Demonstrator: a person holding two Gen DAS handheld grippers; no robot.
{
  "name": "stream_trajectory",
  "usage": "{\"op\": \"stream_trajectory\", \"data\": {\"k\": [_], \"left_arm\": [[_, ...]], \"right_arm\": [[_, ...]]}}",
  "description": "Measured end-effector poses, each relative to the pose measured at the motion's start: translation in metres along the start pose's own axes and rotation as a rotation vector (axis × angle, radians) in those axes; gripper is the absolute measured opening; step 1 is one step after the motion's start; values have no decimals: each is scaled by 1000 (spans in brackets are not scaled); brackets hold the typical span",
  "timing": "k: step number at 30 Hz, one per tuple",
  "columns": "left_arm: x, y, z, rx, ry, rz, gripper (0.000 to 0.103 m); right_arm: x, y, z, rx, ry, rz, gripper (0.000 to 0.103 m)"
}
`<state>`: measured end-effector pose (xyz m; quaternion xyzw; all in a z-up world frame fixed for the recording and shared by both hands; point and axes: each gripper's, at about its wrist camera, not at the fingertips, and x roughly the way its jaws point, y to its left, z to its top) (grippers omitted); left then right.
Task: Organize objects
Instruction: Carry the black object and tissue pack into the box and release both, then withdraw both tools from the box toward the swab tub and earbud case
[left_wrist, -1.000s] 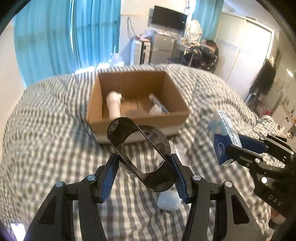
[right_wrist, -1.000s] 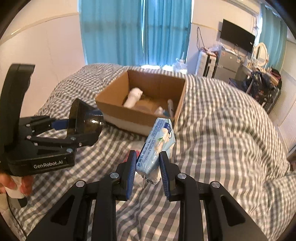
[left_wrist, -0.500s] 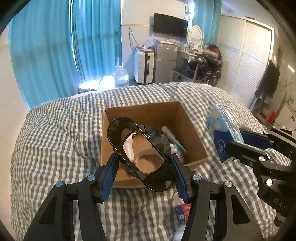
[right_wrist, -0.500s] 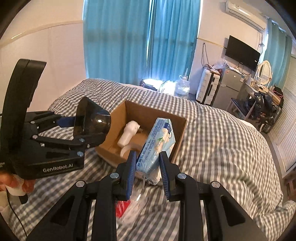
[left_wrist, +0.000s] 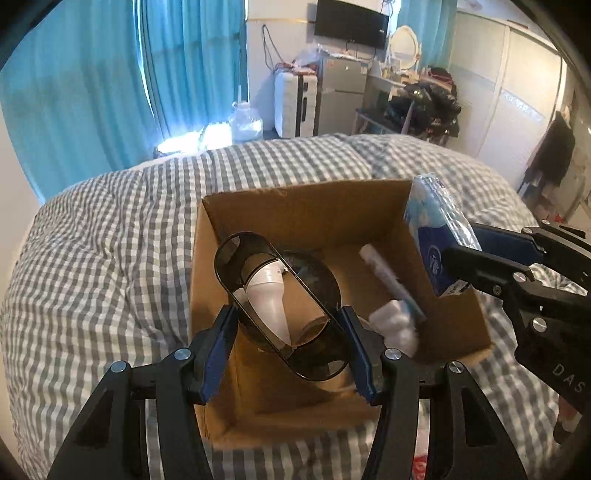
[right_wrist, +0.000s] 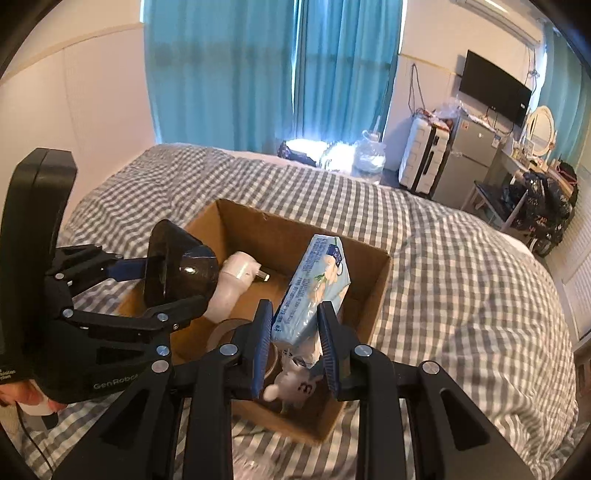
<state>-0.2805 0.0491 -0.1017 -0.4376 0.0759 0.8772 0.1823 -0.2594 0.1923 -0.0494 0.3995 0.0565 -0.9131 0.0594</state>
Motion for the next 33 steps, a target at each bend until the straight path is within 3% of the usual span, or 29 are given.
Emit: {"op": "stream_trajectory", "data": {"k": [10,12,14,15,18,29,33], "left_arm": [[26,-2,2,19,-30,13,59],[22,-6,1,24,-29,2,78],[14,-10,1,32,-42,14,83],[9,-12,0,36,-46,19,83],[-7,-15,2,31,-40,32,83],[-122,-28,-3,-22,-132,105,96],[-156,-30,-20,-53,-183,212,98]], "right_arm": [[39,-19,-10,51,34,34,26],[36,-23,-13,59,20,42,26],[27,-26,-12,70,-4,45,31],[22,-27,-11,76,-15,41,42],[-5,-32,-9,100,-68,19,60],[-139,-17,-20,62,-186,-50,82],[-177,-10,-42,47,-217,-61,85]]}}
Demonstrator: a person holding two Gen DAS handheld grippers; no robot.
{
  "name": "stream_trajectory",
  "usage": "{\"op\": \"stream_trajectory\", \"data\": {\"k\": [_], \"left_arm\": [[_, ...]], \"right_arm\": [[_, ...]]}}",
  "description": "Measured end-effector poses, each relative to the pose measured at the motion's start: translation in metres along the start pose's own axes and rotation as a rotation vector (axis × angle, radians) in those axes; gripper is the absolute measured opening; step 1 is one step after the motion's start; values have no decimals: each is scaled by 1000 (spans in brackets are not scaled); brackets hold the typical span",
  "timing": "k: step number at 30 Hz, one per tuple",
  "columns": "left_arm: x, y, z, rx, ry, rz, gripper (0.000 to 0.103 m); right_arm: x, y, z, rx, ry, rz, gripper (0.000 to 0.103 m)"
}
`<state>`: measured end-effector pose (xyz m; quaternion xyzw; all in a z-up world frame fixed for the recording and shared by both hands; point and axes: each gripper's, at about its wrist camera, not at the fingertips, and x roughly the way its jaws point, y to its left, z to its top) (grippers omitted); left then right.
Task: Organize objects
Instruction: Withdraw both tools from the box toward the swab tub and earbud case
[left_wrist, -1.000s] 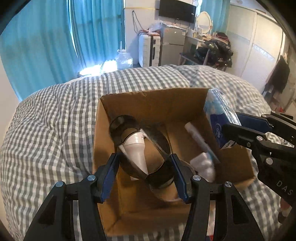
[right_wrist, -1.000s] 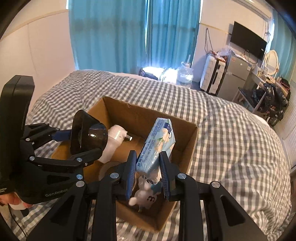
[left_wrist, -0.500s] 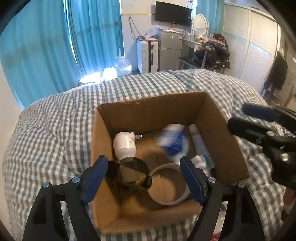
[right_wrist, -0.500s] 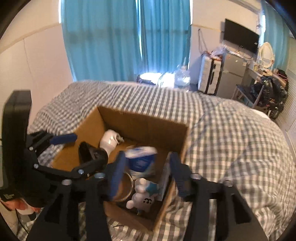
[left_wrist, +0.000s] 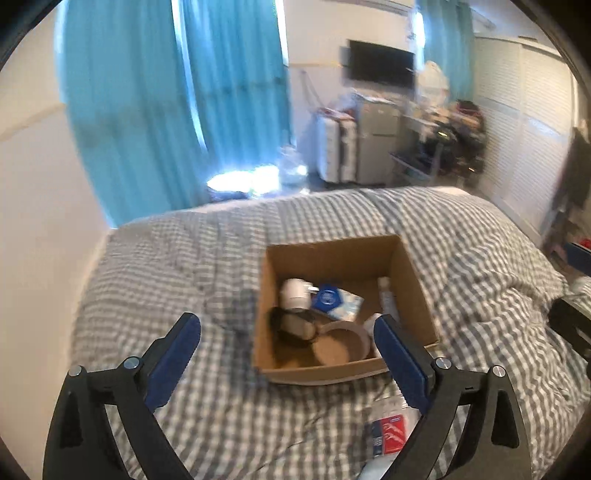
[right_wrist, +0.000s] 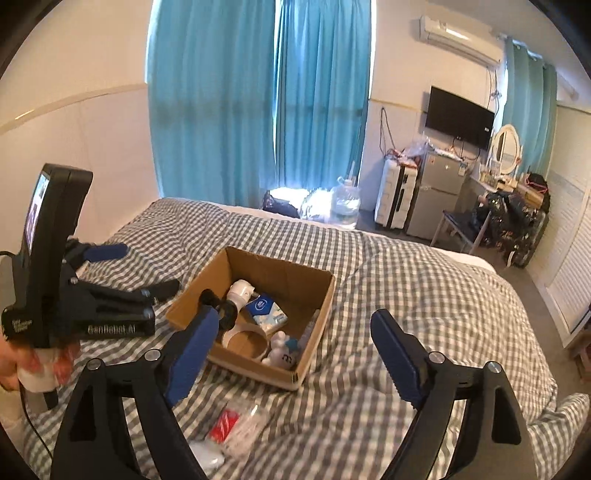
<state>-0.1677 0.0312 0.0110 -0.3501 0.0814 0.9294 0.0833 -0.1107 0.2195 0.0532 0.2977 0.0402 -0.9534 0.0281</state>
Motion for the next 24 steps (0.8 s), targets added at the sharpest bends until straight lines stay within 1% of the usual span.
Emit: {"op": "stream_trajectory", "data": {"k": [2,6,8,12,17,20,22,24], "left_arm": [[-14,1,-8,-14,-17,21,98],[-31,1,-28,-30,-34,33,100],[-34,-1,-41,-50,-26,32,100],[-30,-4,-69,-90,16,14,100],[-7,-11,-108,-116,78,17,100],[17,-19,-131,-113,156,-10,100],[29,-25,-143,-103,188,-15,100],[40,-33,-156,-90,218,-37,100]], "right_arm": [[-15,3,-5,-5,-13,-5,86],[-34,12,-17,-30,-20,-6,87],[-38,16,-25,-43,-15,-9,87],[-32,22,-47,-56,18,-8,87],[-11,23,-87,-67,90,-20,87],[6,17,-113,-53,145,-45,87],[18,13,-126,-33,182,-52,87],[27,9,-138,-7,211,-43,87]]}}
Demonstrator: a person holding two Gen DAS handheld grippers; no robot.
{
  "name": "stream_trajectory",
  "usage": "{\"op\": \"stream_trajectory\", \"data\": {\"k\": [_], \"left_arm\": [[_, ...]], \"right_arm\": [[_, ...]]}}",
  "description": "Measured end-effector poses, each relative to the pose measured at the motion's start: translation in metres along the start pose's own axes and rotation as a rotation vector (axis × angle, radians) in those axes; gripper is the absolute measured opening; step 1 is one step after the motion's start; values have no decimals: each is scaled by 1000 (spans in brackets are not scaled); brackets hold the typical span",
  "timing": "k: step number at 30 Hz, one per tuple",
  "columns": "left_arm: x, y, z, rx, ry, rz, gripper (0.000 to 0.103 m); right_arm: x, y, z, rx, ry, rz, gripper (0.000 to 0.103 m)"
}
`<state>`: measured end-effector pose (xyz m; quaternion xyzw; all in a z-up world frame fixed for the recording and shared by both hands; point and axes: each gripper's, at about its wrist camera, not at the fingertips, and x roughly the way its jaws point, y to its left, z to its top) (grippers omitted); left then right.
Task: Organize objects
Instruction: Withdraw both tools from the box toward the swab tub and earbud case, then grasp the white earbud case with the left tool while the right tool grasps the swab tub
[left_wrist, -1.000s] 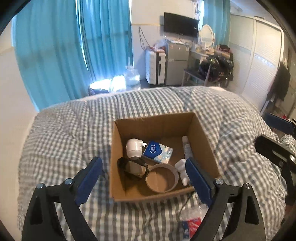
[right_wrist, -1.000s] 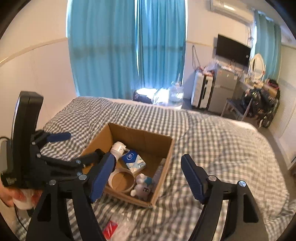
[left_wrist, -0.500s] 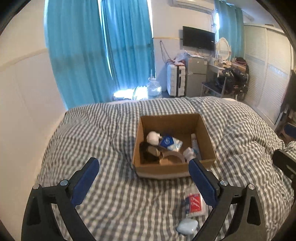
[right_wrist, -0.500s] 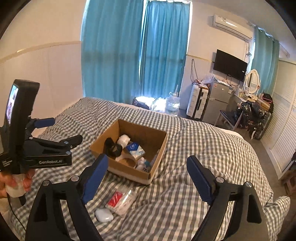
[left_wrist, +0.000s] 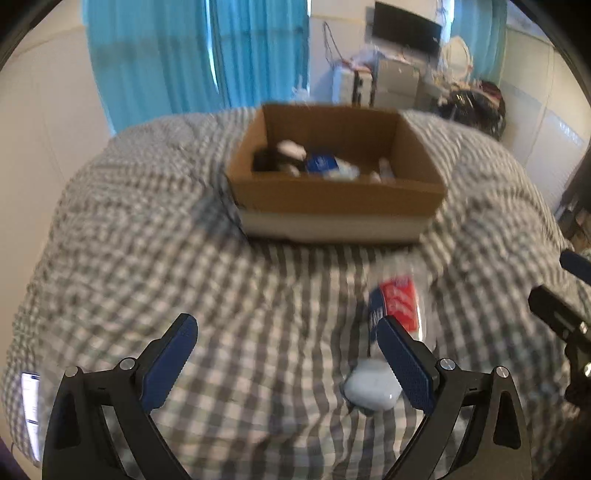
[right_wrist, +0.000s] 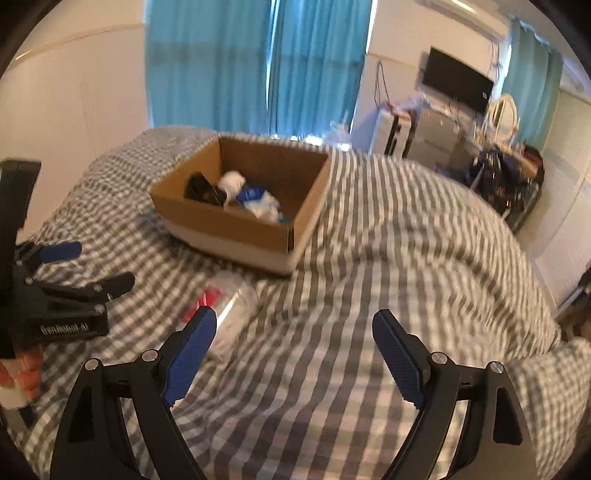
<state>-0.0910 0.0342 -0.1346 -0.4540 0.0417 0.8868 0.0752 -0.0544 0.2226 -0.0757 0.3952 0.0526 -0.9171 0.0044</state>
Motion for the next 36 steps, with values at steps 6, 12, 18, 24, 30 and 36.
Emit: {"op": "stream_trajectory", "data": {"k": [6,12,18,24,30,36], "left_arm": [[27,-17,-22,60,81,-53,100],[51,-36,-37,142,157,-115,100],[70,-50,-45,210,200,-110,98],[64,-45,-46,191,193,-193,50],[30,-7,-29,29,157,-283,50],[3,23,-7,-5,63,-242,50]], "right_arm": [[17,0,-8,20,37,28,87],[28,-2,-9,44,62,40,87],[33,-2,-9,55,81,35,87],[33,0,-9,52,85,17,87],[28,-1,-8,55,78,8,87],[32,4,-1,65,81,36,87]]}}
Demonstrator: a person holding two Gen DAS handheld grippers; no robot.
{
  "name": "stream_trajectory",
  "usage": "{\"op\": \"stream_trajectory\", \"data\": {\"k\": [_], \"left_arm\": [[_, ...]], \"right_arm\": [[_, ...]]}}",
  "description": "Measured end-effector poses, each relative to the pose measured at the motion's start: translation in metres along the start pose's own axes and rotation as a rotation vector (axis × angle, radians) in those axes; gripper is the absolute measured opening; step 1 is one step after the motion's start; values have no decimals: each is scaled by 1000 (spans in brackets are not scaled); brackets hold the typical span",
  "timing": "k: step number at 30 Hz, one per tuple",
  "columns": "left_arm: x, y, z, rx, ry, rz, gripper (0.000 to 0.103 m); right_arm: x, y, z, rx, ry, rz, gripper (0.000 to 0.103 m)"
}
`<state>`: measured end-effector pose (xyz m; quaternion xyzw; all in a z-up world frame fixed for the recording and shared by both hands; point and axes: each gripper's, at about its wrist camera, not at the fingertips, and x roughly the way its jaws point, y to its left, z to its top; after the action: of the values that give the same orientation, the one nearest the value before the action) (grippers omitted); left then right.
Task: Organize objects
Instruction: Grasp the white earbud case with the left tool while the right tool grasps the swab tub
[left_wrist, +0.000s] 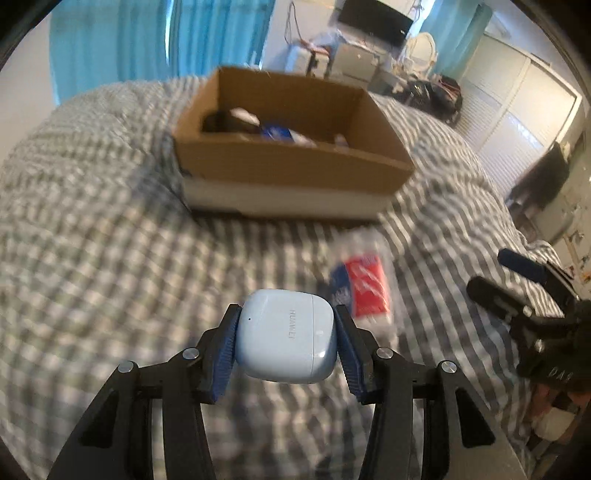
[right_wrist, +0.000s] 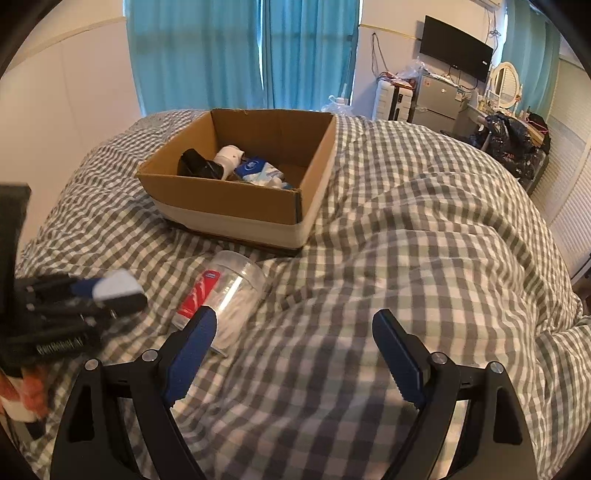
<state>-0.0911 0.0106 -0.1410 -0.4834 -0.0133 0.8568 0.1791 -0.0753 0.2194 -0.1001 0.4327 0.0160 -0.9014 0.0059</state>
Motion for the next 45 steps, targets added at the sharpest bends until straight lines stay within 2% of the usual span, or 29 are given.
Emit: {"op": "stream_trajectory", "data": {"k": [8,13,16,21,26,29,32,36,40,45], "left_arm": [[2,13,25,17,-62,150,50],[8,30,28,27,-75,179,50],[15,40,26,17,-62,183,50],[28,51,28,-13,-36,168,50],[33,52,30,-12,-27,149,50],[33,53,30,-13,-27,138,50],[33,54,30,-17,-28,131,50],[33,54,29,-20,-24,128,50],[27,51,28,-23,-29,132,50],[11,40,27,-5,-57,135,50]], "right_arm": [[31,33,24,-18,51,23,87],[66,60,27,-54,121,35,87],[83,72,22,-98,154,22,86],[106,69,17,-85,206,4,87],[124,63,18,-58,243,34,86],[128,65,17,-75,251,45,80],[123,61,16,-59,235,55,75],[98,49,20,-5,164,91,71],[66,37,28,14,82,92,69],[38,27,36,40,26,84,68]]}}
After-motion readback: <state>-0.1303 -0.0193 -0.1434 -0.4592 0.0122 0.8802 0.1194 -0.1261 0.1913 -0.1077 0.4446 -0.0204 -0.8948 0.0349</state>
